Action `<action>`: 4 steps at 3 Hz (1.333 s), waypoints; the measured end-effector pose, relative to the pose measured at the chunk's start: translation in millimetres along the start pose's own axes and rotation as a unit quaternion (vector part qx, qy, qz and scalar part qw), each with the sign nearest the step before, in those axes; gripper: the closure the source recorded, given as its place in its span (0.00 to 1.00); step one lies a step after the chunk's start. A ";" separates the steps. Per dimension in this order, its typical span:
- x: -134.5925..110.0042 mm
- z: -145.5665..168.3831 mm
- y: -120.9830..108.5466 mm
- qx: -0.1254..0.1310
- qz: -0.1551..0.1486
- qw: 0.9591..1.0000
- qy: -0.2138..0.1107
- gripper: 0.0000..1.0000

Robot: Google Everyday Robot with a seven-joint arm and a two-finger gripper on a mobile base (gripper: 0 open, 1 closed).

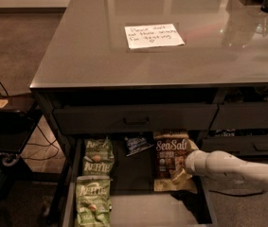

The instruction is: Pick brown chip bag from middle drawer and place on counter

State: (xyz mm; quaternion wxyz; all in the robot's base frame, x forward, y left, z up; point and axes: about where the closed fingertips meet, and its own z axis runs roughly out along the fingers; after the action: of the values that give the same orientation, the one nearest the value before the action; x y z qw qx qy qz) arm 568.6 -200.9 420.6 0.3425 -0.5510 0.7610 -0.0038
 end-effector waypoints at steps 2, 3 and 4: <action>18.8 44.4 -7.2 -0.046 0.053 0.998 -0.004 0.33; 15.9 40.3 -9.3 -0.046 0.053 0.998 -0.004 0.58; 13.3 36.4 -11.2 -0.046 0.053 0.998 -0.004 0.81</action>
Offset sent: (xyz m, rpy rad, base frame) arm 0.0383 -0.0094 -0.0506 0.0954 0.1466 -0.0566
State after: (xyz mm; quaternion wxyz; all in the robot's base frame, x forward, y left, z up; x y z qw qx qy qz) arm 595.0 -203.0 390.2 0.3192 -0.5254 0.7870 0.0519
